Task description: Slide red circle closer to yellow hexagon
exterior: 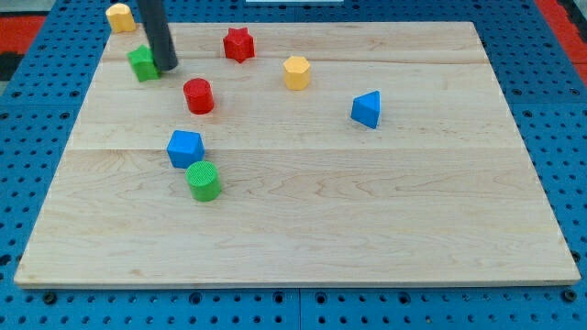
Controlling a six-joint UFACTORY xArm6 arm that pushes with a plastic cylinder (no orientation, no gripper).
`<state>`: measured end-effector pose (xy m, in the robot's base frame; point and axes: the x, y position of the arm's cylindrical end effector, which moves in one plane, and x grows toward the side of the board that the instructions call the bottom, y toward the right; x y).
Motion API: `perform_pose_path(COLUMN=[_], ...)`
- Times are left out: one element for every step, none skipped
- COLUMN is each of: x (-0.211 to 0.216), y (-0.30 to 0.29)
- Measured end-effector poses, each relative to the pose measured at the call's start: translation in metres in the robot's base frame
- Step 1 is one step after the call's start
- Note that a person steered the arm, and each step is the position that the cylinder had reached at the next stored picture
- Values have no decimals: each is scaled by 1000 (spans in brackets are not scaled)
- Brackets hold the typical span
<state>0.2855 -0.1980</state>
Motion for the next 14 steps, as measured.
perform_pose_path(x=[14,51,82,90,89,81,83,94,93,64,59,58,40,12], y=[8,19,26,58,93,102,87,65,41,45,75,88,88,102])
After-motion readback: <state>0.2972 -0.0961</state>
